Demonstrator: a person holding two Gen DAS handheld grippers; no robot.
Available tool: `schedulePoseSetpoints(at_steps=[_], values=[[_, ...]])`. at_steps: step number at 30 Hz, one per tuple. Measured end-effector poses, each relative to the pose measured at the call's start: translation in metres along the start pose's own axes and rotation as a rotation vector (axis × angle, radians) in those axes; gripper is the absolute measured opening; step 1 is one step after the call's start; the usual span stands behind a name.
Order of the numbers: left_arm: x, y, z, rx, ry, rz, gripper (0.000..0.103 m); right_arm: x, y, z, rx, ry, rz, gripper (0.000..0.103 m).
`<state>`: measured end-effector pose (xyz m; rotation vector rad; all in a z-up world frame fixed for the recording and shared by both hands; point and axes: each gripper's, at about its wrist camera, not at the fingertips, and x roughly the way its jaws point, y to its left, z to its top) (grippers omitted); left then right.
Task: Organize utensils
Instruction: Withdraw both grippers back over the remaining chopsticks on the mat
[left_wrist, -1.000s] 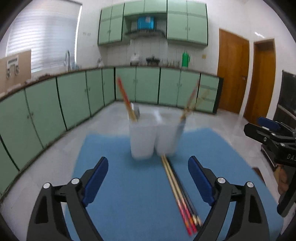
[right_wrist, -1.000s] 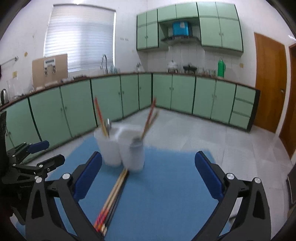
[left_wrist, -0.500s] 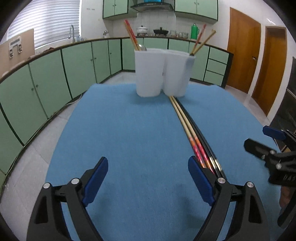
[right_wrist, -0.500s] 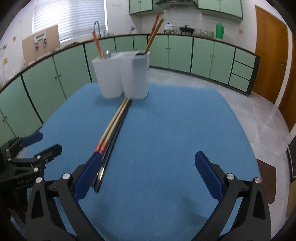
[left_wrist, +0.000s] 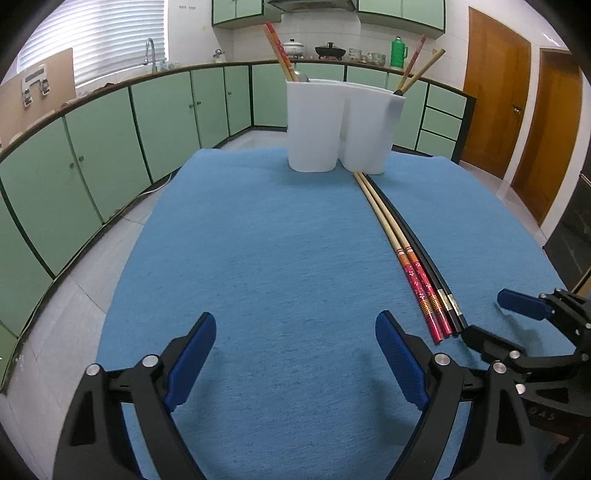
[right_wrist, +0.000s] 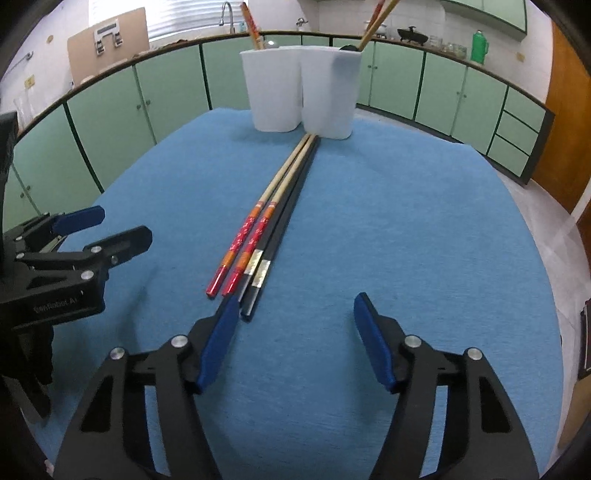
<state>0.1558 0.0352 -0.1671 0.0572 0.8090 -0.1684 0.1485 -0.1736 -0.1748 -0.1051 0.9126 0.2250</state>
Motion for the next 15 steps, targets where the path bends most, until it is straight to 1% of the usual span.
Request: schedulePoseSetpoints(at_steps=[4, 6, 8, 12, 14, 15], values=[[0.0, 0.001, -0.001, -0.006, -0.001, -0.004, 0.086, 0.003, -0.001, -0.001, -0.001, 0.018, -0.016, 0.06], [0.0, 0.002, -0.001, -0.009, -0.001, -0.004, 0.086, 0.002, -0.005, -0.001, 0.012, 0.021, -0.046, 0.06], [0.0, 0.003, -0.001, -0.01, -0.002, -0.006, 0.086, 0.001, -0.012, -0.001, 0.034, 0.025, -0.057, 0.06], [0.0, 0.002, -0.001, -0.006, -0.004, -0.007, 0.086, -0.005, -0.02, 0.0, 0.063, 0.012, -0.028, 0.059], [0.0, 0.001, -0.001, -0.002, -0.005, -0.006, 0.086, -0.006, -0.017, 0.0, 0.063, 0.005, 0.001, 0.055], [-0.001, 0.0, -0.001, -0.001, -0.007, -0.007, 0.086, -0.005, -0.016, 0.0, 0.06, 0.005, 0.004, 0.051]])
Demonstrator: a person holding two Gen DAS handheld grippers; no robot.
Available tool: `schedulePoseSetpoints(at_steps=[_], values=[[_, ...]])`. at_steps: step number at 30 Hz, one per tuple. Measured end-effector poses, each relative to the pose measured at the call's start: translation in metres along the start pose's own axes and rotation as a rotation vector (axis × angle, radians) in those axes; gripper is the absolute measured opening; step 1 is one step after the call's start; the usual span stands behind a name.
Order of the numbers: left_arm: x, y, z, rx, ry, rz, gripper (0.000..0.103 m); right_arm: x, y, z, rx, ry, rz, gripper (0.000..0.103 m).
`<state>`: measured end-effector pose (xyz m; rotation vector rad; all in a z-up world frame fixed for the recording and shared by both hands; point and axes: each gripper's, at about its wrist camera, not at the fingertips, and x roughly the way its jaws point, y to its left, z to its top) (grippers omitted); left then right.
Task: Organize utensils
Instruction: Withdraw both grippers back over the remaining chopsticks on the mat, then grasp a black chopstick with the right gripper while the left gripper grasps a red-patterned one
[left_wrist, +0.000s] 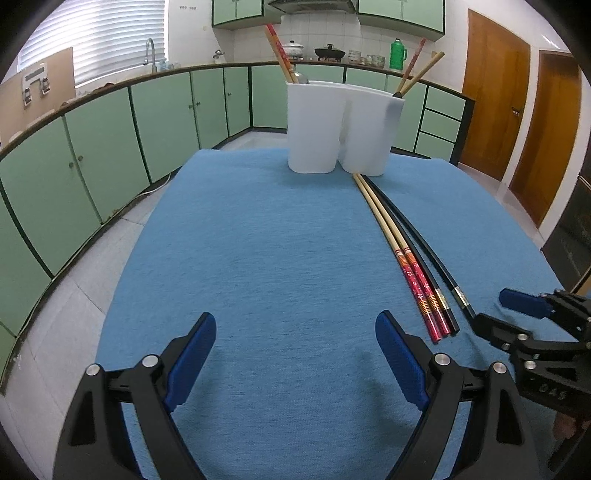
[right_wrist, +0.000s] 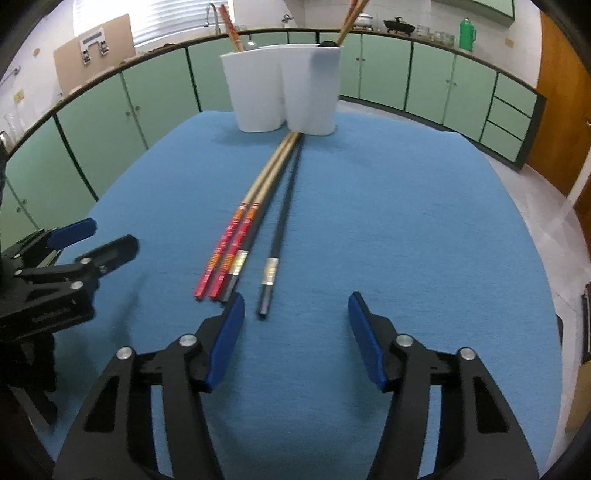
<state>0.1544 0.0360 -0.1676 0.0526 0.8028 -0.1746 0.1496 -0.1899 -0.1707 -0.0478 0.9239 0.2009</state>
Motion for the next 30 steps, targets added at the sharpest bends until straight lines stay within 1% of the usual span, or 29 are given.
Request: schedulePoseSetpoints(at_steps=[1, 3, 5, 7, 8, 10, 14, 18, 21, 23, 27, 30], values=[[0.0, 0.0, 0.0, 0.002, -0.001, -0.002, 0.086, 0.002, 0.002, -0.001, -0.002, 0.004, 0.004, 0.046], [-0.001, -0.001, 0.0, 0.005, 0.0, -0.002, 0.086, 0.006, 0.004, -0.002, 0.0, 0.012, 0.008, 0.042], [0.0, -0.001, 0.0, 0.005, 0.004, -0.001, 0.086, 0.006, 0.006, 0.0, -0.001, 0.006, 0.011, 0.035], [0.001, -0.001, 0.0, 0.005, 0.007, -0.001, 0.086, 0.007, 0.007, 0.001, 0.001, 0.006, 0.013, 0.023], [0.001, -0.002, 0.001, 0.006, 0.009, -0.004, 0.086, 0.007, 0.009, 0.001, -0.003, 0.006, 0.011, 0.02], [0.002, -0.004, 0.001, 0.007, 0.014, -0.013, 0.086, 0.007, 0.011, 0.001, -0.015, 0.008, 0.012, 0.007], [0.005, -0.011, 0.001, 0.011, 0.031, -0.044, 0.086, 0.007, 0.007, 0.002, -0.001, 0.01, 0.016, 0.007], [0.008, -0.023, -0.001, -0.003, 0.064, -0.106, 0.086, 0.005, -0.003, 0.002, 0.02, 0.009, -0.015, 0.006], [0.011, -0.036, -0.003, 0.01, 0.079, -0.124, 0.086, 0.004, -0.015, 0.0, 0.036, 0.006, -0.04, 0.006], [0.014, -0.045, -0.004, 0.025, 0.089, -0.118, 0.086, 0.003, -0.021, 0.0, 0.044, 0.005, -0.05, 0.006], [0.022, -0.055, -0.004, 0.045, 0.111, -0.064, 0.086, 0.004, -0.031, -0.001, 0.055, 0.001, -0.056, 0.006], [0.024, -0.057, -0.002, 0.053, 0.114, -0.054, 0.085, 0.005, -0.036, -0.001, 0.063, -0.002, -0.052, 0.006]])
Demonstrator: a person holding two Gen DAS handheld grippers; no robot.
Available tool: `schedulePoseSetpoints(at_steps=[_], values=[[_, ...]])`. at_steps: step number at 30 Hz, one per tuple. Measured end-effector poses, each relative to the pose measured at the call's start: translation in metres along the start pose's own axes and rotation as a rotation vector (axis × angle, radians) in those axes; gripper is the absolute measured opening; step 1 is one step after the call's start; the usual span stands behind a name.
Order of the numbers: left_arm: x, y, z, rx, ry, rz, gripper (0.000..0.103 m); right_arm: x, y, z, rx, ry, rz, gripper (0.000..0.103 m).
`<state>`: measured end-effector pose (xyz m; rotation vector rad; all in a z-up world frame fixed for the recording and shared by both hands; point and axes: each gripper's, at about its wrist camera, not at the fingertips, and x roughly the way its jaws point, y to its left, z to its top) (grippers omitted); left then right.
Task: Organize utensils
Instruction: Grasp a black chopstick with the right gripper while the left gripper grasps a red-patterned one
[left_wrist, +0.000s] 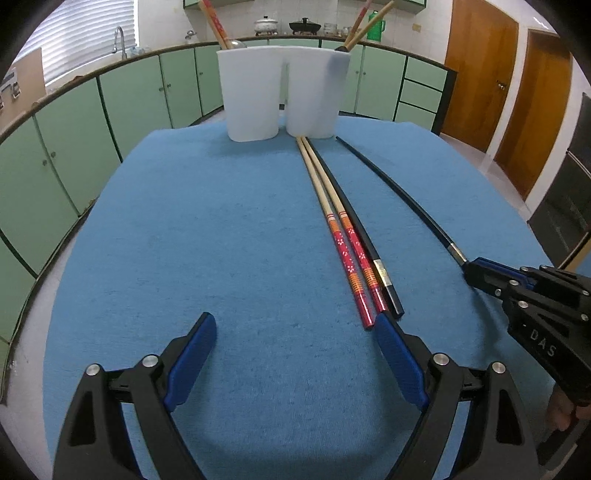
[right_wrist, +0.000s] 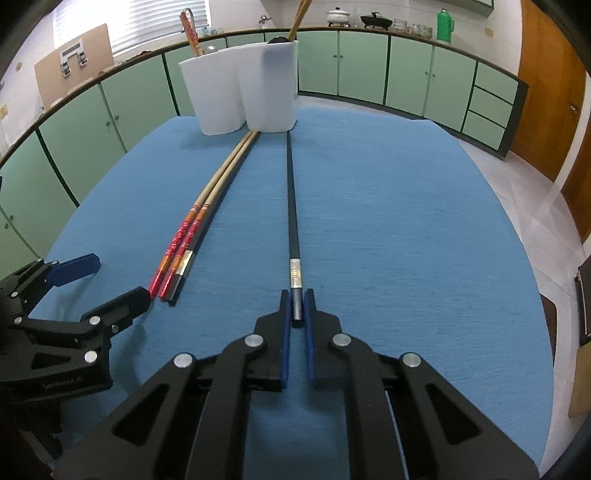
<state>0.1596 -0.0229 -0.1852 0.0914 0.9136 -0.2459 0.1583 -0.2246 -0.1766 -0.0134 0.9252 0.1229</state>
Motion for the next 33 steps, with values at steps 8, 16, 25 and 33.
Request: schedulePoseSetpoints(at_steps=[8, 16, 25, 33], values=[[0.003, -0.003, 0.003, 0.009, 0.001, 0.037, 0.074, 0.001, -0.006, -0.001, 0.014, -0.003, 0.021, 0.006], [-0.005, 0.014, -0.002, -0.023, -0.007, 0.069, 0.057, 0.001, -0.011, -0.001, 0.029, -0.003, 0.041, 0.007], [-0.002, 0.015, 0.002, -0.048, -0.016, 0.054, 0.058, 0.001, -0.01, -0.001, 0.02, -0.001, 0.035, 0.007], [0.001, 0.001, 0.005, -0.002, -0.026, 0.016, 0.008, 0.004, -0.016, 0.001, 0.044, 0.003, 0.073, 0.008]])
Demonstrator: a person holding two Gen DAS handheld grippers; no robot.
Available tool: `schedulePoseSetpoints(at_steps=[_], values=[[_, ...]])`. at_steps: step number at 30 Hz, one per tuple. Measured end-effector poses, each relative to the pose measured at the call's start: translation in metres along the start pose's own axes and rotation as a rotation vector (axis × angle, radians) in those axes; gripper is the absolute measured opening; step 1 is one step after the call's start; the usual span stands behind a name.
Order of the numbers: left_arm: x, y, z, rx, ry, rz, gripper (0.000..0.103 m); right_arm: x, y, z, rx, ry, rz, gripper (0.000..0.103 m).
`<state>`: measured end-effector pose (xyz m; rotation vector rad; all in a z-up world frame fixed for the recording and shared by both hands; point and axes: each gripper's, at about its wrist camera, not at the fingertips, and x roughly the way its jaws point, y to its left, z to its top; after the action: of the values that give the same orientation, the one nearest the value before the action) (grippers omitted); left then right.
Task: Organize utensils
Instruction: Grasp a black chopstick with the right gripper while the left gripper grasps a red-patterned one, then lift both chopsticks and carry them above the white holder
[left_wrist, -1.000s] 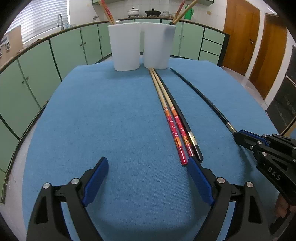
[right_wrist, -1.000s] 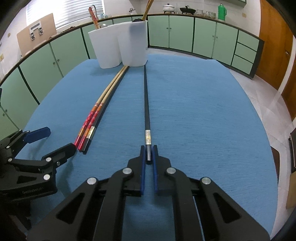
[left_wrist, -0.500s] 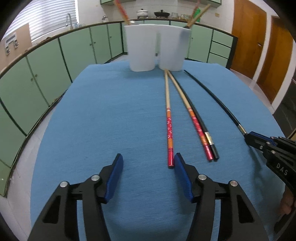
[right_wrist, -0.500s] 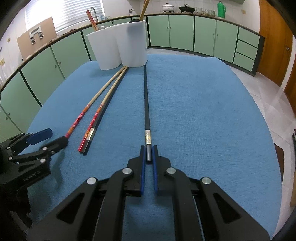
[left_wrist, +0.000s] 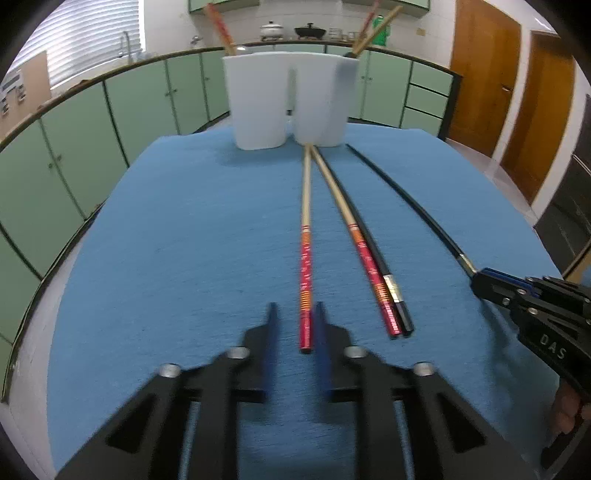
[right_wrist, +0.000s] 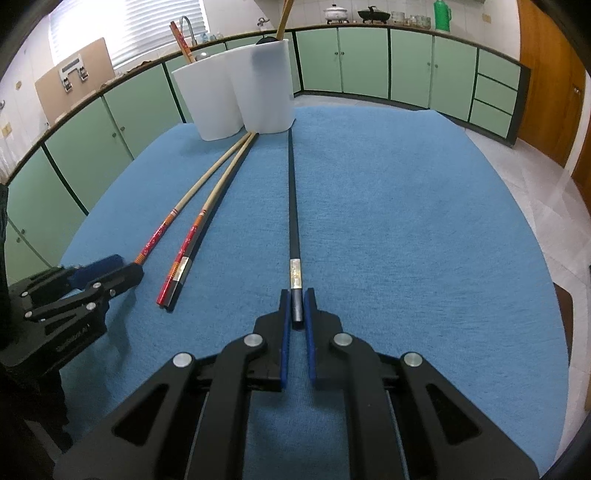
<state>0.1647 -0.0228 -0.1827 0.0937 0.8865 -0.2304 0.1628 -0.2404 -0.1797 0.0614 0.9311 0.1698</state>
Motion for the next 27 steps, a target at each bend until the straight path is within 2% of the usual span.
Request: schedulePoseSetpoints(at_steps=[7, 15, 27], values=[[-0.002, 0.004, 0.001, -0.027, -0.008, -0.037, 0.006, 0.0, 0.002, -0.001, -0.001, -0.001, 0.0, 0.006], [-0.026, 0.011, 0.008, -0.024, -0.045, -0.04, 0.006, -0.013, 0.003, 0.008, -0.028, -0.018, -0.02, 0.006], [-0.091, 0.024, 0.045, 0.001, -0.198, -0.03, 0.005, -0.071, 0.004, 0.045, -0.047, -0.148, 0.007, 0.006]])
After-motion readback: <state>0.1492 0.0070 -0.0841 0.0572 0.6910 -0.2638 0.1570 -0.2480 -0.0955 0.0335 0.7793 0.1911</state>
